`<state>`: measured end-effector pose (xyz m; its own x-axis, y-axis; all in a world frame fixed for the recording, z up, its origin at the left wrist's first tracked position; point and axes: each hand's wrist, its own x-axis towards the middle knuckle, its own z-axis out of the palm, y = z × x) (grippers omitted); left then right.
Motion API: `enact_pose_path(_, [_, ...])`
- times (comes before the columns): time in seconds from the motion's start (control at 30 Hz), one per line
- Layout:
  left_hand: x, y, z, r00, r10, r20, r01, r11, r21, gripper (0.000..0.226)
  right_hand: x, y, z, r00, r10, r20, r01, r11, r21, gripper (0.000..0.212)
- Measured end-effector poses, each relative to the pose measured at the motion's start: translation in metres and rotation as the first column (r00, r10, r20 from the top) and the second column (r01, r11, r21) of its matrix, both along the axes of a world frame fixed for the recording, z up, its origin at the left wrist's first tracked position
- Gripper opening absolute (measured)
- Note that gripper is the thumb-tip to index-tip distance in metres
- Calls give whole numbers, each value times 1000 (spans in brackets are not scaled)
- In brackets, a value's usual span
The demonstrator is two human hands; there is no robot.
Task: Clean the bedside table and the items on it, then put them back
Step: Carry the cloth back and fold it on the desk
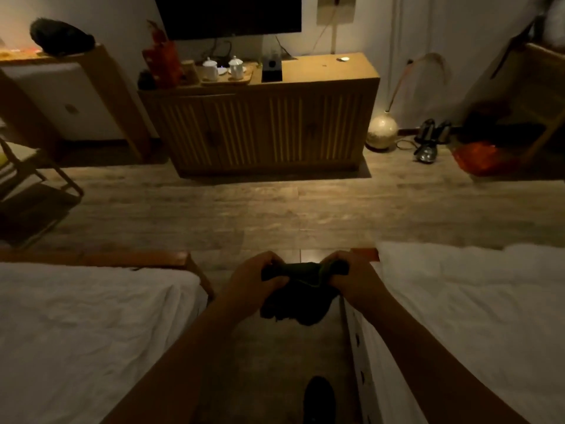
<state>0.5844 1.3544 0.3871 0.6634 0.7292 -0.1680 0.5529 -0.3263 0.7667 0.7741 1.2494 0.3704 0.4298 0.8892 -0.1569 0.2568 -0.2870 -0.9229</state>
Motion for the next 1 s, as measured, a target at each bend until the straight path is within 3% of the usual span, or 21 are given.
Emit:
enact_pose_path(0.2, [87, 143, 18, 998, 57, -37, -56, 998, 32, 28, 96, 157, 21, 998, 55, 11, -55, 998, -31, 26])
enact_pose_path(0.43, [181, 319, -8, 997, 76, 2, -77, 997, 24, 15, 190, 338, 7, 994, 64, 87, -56, 994, -88, 25])
enact_pose_path(0.63, [286, 485, -6, 999, -41, 3, 40, 997, 70, 12, 283, 491, 13, 978, 12, 208, 13, 993, -118, 23])
enact_pose_path(0.73, [344, 561, 6, 989, -115, -94, 129, 979, 155, 16, 331, 557, 25, 970, -11, 244, 45, 990, -135, 24])
enact_pose_path(0.83, [403, 632, 8, 982, -142, -126, 161, 975, 155, 19, 384, 619, 28, 969, -33, 245, 60, 993, -102, 29])
enact_pose_path(1.0, [504, 751, 1, 990, -137, -45, 141, 985, 103, 18, 484, 731, 17, 981, -83, 172, 93, 994, -49, 34])
